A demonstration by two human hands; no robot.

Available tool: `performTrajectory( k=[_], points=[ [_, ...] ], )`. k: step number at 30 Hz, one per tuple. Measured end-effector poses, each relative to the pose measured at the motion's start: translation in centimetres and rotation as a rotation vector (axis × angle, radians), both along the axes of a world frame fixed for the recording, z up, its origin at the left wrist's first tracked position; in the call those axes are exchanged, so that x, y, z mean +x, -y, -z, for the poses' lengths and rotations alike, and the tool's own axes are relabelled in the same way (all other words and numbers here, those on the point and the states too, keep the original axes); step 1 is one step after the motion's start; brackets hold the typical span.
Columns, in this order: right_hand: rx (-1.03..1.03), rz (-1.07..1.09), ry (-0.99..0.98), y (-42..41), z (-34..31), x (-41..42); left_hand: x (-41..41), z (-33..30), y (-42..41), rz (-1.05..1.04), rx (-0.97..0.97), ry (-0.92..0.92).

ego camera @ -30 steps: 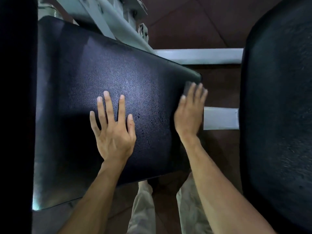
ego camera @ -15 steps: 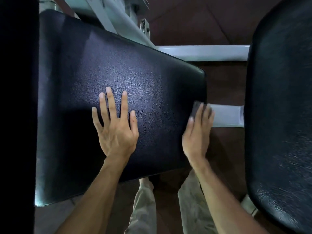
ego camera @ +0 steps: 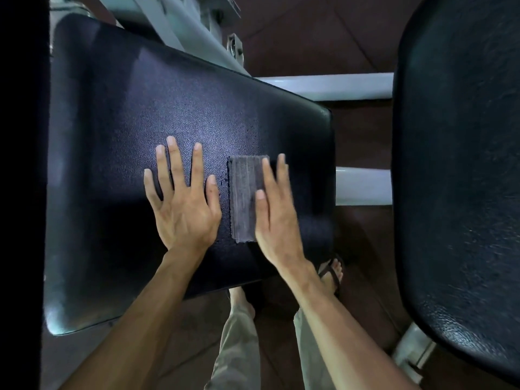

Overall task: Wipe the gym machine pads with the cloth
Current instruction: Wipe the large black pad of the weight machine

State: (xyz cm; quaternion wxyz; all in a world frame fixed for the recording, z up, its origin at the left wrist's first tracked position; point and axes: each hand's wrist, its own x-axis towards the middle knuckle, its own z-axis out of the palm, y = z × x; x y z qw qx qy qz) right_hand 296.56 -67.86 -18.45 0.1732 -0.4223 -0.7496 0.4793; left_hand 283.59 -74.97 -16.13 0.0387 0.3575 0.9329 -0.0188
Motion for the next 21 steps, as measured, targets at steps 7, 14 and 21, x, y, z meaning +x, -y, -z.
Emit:
performTrajectory(
  k=[7,14,21],
  points=[
    [0.223,0.029,0.45,-1.5,4.7,4.2,1.4,-1.1,-1.4,0.011,0.044,0.083],
    [0.234,0.043,0.413,-1.6,4.8,4.5,6.1,2.5,-3.9,0.293,-0.099,-0.01],
    [0.237,0.055,0.391,-1.6,4.9,4.5,3.1,0.5,0.2,0.266,-0.139,-0.09]
  ],
)
